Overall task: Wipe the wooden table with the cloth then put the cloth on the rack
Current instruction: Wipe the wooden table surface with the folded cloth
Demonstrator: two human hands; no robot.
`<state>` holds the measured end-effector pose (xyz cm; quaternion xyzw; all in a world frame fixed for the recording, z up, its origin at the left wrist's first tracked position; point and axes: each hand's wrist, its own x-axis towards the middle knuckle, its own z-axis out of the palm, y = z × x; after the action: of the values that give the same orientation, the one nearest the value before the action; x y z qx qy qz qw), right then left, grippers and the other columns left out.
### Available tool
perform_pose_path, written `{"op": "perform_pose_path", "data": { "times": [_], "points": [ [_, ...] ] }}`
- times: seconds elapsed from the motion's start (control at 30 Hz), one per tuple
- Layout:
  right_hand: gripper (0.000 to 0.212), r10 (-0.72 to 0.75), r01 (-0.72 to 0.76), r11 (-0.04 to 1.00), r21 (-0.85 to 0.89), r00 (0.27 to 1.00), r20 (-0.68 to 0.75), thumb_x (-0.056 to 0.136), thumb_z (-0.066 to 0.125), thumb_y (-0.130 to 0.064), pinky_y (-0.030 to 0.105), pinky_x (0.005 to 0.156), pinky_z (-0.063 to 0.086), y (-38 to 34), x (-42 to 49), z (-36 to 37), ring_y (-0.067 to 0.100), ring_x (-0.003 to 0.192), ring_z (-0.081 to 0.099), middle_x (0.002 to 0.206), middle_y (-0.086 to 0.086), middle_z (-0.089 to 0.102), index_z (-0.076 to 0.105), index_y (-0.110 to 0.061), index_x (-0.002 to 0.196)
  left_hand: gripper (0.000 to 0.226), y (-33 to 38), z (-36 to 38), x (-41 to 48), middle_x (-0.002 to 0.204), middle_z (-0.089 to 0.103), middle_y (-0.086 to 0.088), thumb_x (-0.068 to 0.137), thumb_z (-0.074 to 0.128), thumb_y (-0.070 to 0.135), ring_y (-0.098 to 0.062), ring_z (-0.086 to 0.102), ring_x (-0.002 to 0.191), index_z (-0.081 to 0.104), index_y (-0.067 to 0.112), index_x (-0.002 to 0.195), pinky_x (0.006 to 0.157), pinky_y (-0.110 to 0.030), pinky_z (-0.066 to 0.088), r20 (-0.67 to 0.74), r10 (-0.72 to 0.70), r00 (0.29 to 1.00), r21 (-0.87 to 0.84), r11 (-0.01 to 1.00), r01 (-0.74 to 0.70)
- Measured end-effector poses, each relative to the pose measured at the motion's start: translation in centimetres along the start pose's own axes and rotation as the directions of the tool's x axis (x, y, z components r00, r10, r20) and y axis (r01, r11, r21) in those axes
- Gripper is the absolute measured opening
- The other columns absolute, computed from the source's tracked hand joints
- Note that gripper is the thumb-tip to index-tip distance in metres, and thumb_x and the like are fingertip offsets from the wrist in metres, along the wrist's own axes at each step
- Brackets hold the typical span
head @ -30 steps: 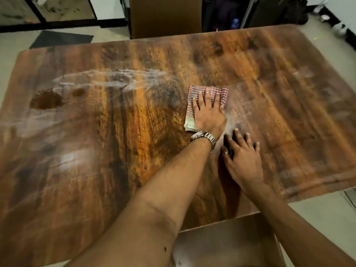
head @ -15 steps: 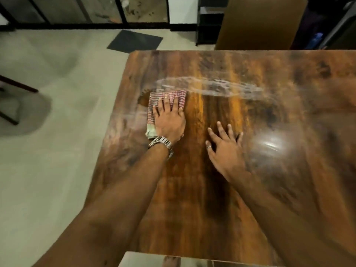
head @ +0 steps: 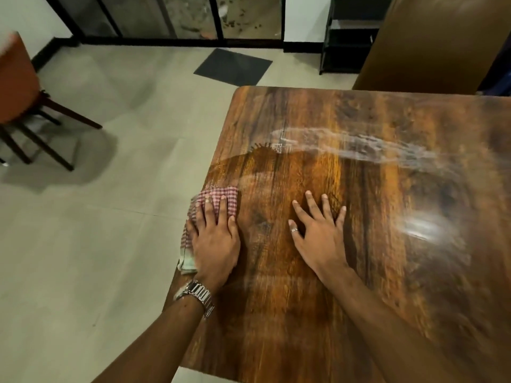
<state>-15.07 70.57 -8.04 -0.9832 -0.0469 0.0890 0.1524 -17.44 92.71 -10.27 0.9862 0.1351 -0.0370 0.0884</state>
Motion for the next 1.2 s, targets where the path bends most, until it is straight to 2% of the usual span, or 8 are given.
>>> {"op": "perform_pose_path", "data": {
  "times": [0.17,0.27,0.5,0.7,0.87,1.2],
  "points": [
    [0.056,0.003,-0.002,1.0,-0.008,1.0,0.011,0.101,0.033,-0.053,0.058,0.12,-0.003,1.3,1.3,-0.7,0.024,0.153,-0.002,0.166,-0.006,0.008,0.028,-0.034,0.153,0.062,1.1,-0.5,4.3,0.168,0.012,-0.012,0.103,0.012,0.047,-0.031,0.003,0.155,0.015,0.024,0.161,0.125,-0.054,0.004,-0.014,0.003,1.0,-0.027,1.0,-0.004],
    [0.057,0.022,-0.022,0.999,-0.025,1.0,-0.014,0.1,0.031,-0.056,0.057,0.121,-0.002,3.5,1.7,-1.2,0.022,0.153,0.0,0.165,-0.006,0.009,0.028,-0.035,0.153,0.059,2.7,-0.5,8.5,0.167,0.015,-0.014,0.106,0.02,0.042,-0.035,0.008,0.154,0.018,0.021,0.16,0.124,-0.055,0.006,-0.037,0.002,0.999,-0.019,1.0,-0.003],
    [0.059,0.118,-0.119,0.992,-0.027,0.991,-0.058,0.099,0.03,-0.06,0.054,0.122,0.0,9.1,1.3,-2.7,0.02,0.153,0.0,0.165,-0.007,0.009,0.026,-0.036,0.153,0.059,8.7,0.4,14.0,0.167,0.016,-0.016,0.105,0.022,0.042,-0.038,0.008,0.154,0.018,0.021,0.16,0.124,-0.057,0.003,-0.04,0.021,0.999,0.007,1.0,-0.021],
    [0.058,0.198,-0.198,0.98,0.014,0.977,-0.072,0.099,0.032,-0.058,0.055,0.122,0.004,14.9,-0.6,-4.7,0.023,0.153,0.005,0.165,-0.007,0.014,0.03,-0.036,0.152,0.057,19.4,2.2,10.6,0.165,0.023,-0.016,0.104,0.027,0.04,-0.038,0.015,0.152,0.026,0.022,0.158,0.123,-0.057,0.007,-0.034,0.238,0.971,0.019,0.971,-0.237],
    [0.058,0.307,-0.307,0.952,0.013,0.949,-0.074,0.098,0.036,-0.057,0.054,0.122,0.008,20.6,-2.8,-6.5,0.023,0.152,0.008,0.164,-0.007,0.016,0.032,-0.035,0.152,0.057,30.5,4.8,5.4,0.163,0.028,-0.016,0.102,0.029,0.04,-0.039,0.021,0.15,0.033,0.023,0.156,0.123,-0.057,0.008,-0.009,0.404,0.915,0.007,0.915,-0.404],
    [0.054,0.423,-0.425,0.905,0.023,0.891,-0.163,0.097,0.045,-0.036,0.053,0.12,0.014,32.1,-7.1,-9.8,0.029,0.15,0.021,0.162,0.003,0.027,0.04,-0.024,0.149,0.056,50.3,8.0,-3.2,0.164,0.024,-0.013,0.103,0.026,0.04,-0.04,0.014,0.151,0.028,0.026,0.158,0.123,-0.056,0.001,0.106,0.604,0.79,-0.09,0.797,-0.597]
  ]
}}
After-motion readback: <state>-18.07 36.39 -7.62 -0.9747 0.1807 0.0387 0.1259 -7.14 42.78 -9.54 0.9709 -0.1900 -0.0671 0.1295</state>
